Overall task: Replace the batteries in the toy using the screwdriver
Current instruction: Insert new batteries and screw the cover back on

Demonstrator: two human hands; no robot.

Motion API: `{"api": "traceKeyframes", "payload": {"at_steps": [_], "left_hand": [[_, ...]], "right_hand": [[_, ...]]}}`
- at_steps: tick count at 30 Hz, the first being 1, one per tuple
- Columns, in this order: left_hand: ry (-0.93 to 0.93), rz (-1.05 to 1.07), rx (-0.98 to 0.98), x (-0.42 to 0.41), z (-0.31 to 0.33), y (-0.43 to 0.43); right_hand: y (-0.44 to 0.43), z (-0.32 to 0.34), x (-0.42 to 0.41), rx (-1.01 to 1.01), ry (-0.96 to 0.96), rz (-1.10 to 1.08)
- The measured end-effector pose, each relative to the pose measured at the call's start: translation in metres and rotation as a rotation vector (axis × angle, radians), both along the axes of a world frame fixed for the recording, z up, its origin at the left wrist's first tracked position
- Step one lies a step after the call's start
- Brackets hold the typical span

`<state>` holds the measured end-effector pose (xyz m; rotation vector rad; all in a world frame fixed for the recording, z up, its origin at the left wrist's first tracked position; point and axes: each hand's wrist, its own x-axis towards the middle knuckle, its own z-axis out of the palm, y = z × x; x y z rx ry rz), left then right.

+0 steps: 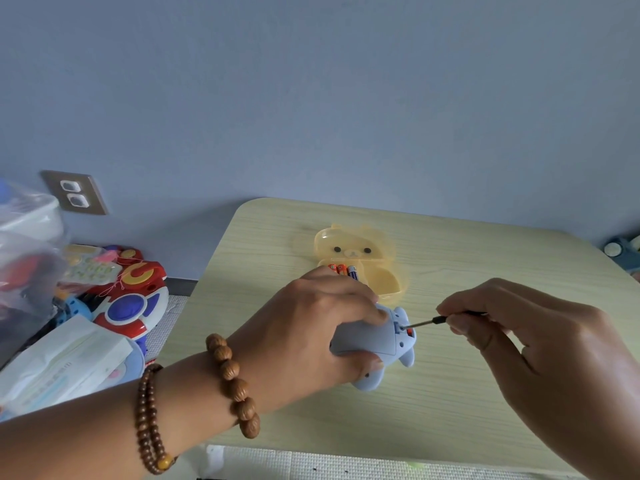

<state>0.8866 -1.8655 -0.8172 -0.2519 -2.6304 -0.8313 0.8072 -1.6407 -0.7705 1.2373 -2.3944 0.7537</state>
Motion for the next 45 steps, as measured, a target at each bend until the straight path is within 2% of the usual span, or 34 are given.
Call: {"api": "traceKeyframes", "payload": {"at_steps": [3,6,8,12,16,18,23,28,33,38,45], "left_hand": [[0.01,0.002,-0.006,-0.001,0.0,0.001],[0.025,-0.008,-0.038,-0.002,-0.001,0.003],[0.019,-0.002,-0.04,-0.002,-0.001,0.003],[0.014,-0.003,-0.006,-0.003,0.0,0.001],[0.033,-0.01,-0.03,-0.004,-0.001,0.003],[0.038,-0.005,-0.043,-0.004,-0.002,0.005],[0.063,-0.007,-0.037,-0.003,-0.003,0.004],[0.062,-0.004,-0.039,-0.002,-0.002,0.006],[0.057,-0.01,0.012,-0.004,-0.003,0.008],[0.034,-0.017,0.007,-0.003,-0.003,0.005],[0.038,0.0,0.004,-0.004,-0.002,0.007]], "right_hand": [[-0.005,0.008,-0.005,0.124,0.06,-0.014],[-0.017,0.025,-0.01,0.36,0.105,0.0],[-0.025,0.04,-0.011,0.509,0.08,0.028],[-0.035,0.065,-0.015,0.647,-0.009,0.006],[-0.044,0.059,-0.017,0.808,0.172,-0.088],[-0.044,0.051,-0.018,0.81,0.172,-0.083],[-0.032,0.053,-0.015,0.748,-0.04,0.015],[-0.035,0.055,-0.019,0.704,0.011,0.045],[-0.036,0.041,-0.019,0.766,0.176,-0.052],[-0.027,0.045,-0.019,0.709,-0.046,0.0],[-0.031,0.043,-0.026,0.714,-0.003,0.005]]}}
